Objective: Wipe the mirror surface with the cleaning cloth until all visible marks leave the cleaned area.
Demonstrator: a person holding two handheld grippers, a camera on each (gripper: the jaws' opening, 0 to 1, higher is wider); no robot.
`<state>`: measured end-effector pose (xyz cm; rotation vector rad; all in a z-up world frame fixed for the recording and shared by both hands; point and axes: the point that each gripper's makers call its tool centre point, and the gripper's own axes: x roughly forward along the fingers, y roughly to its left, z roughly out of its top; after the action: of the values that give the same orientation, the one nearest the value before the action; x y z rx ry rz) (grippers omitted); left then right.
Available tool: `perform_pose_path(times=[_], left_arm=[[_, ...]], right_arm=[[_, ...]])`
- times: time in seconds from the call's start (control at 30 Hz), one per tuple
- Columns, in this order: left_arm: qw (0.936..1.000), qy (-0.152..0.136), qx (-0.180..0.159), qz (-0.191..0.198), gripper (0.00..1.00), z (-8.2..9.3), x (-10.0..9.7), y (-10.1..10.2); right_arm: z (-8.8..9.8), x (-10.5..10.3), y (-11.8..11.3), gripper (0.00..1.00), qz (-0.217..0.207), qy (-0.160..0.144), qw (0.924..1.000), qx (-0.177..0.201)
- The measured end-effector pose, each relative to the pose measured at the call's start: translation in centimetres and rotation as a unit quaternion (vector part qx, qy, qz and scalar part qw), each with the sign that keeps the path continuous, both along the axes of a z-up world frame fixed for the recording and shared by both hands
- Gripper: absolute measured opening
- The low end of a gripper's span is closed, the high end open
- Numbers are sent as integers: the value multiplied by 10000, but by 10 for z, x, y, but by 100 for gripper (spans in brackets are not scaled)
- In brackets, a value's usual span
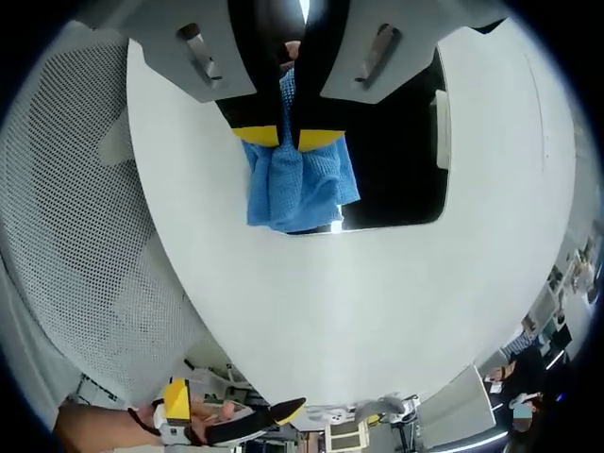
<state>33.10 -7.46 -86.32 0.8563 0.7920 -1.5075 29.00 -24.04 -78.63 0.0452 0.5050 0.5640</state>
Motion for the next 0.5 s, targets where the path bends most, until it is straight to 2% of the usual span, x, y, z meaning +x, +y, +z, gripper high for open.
perform_pose_path(times=[0.5], left_arm=[[9997,7,-41,-232,1,0,-1,-28]], right_arm=[[-1,-7,2,95,-152,33,9999,21]])
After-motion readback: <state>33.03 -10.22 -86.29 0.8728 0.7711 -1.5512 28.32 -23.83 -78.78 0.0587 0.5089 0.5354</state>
